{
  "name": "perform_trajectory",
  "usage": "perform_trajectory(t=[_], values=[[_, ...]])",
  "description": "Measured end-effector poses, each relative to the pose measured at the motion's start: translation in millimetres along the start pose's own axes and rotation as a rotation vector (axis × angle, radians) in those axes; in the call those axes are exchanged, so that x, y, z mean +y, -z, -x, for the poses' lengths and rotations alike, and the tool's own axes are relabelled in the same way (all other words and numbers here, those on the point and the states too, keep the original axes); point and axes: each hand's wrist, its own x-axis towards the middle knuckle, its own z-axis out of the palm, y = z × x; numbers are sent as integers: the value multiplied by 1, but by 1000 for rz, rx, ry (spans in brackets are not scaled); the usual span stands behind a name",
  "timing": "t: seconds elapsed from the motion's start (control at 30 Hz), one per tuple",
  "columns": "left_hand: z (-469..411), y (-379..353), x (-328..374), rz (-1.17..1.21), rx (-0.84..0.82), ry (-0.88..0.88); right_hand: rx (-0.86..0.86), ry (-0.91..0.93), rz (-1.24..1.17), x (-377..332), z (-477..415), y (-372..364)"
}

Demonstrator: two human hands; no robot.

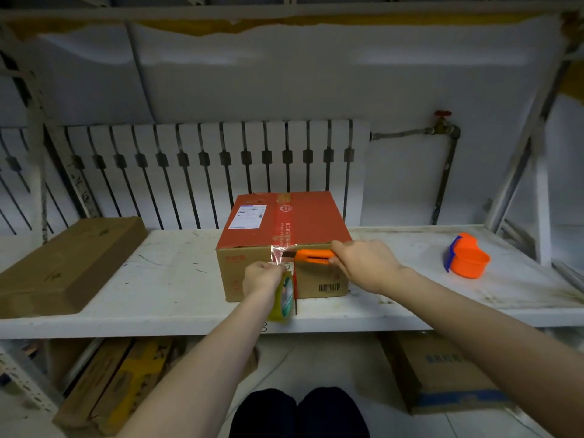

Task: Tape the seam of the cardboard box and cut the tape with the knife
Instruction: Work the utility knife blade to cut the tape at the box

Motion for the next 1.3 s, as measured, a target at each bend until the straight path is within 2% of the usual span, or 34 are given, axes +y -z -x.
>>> perform_trajectory(t=[0.33, 0.53, 0.67, 0.77, 1.1, 1.3], values=[[-4, 1, 2, -106, -10, -36, -33, 60, 112, -3, -9, -1], [-7, 9, 9, -153, -73, -54, -30, 47, 265, 23, -4, 8], [-15, 11, 11, -188, -88, -72, 96, -3, 135, 41, 4, 6], [-16, 10, 9, -188, -96, -68, 121, 40, 138, 31, 0, 4], [-17, 7, 4, -188, -102, -65, 12, 145, 223, 4, -22, -1], [-22, 8, 6, -208, -139, -41, -94, 125, 358, 17, -18, 2]])
